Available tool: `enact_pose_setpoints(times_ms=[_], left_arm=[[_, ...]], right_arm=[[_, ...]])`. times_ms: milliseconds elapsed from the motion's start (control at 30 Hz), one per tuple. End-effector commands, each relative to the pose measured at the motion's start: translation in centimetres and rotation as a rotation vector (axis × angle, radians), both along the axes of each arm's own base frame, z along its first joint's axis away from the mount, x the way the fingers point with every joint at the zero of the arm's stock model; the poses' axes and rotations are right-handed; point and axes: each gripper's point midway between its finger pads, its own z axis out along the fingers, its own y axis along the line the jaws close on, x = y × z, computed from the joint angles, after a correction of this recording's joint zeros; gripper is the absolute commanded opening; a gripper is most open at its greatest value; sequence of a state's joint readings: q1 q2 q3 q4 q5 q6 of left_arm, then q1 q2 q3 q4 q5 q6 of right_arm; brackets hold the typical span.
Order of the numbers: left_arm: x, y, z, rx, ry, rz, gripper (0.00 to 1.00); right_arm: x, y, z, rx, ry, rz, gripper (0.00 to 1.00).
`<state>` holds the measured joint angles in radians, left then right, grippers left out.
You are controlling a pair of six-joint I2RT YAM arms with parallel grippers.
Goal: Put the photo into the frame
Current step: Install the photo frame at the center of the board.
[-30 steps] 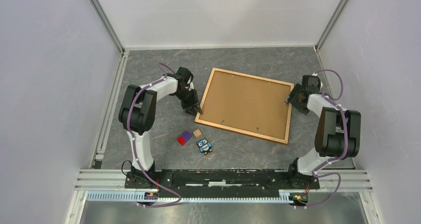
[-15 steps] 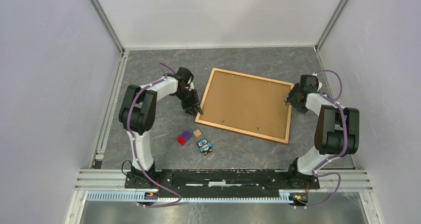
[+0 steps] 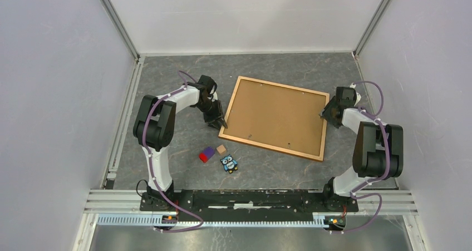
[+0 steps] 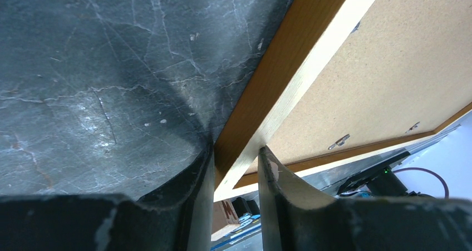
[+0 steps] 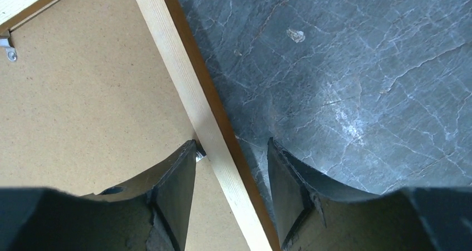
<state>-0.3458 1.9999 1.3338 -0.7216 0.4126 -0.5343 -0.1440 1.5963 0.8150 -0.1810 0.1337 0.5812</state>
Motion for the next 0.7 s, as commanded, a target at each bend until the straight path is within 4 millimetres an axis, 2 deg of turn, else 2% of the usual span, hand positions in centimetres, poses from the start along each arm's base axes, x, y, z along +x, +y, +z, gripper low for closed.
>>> enact_pose_setpoints(times_ms=[0, 267, 667], left_arm=[[-0.81, -0.44, 0.36, -0.015, 0.019, 0.012, 0.06], [-0.83, -0.43, 0.27, -0.014, 0.021, 0.01, 0.06], [-0.8, -0.57, 0.27, -0.024, 0.026, 0.011, 0.06]], right_arm=[[-3.22, 0.02, -1.49, -0.012, 0.108, -0.015, 0.53], [-2.64, -0.05, -1.42, -0.015, 0.11, 0.001, 0.52], [-3.13, 0.07, -1.84, -0.008, 0.103, -0.018, 0.46]])
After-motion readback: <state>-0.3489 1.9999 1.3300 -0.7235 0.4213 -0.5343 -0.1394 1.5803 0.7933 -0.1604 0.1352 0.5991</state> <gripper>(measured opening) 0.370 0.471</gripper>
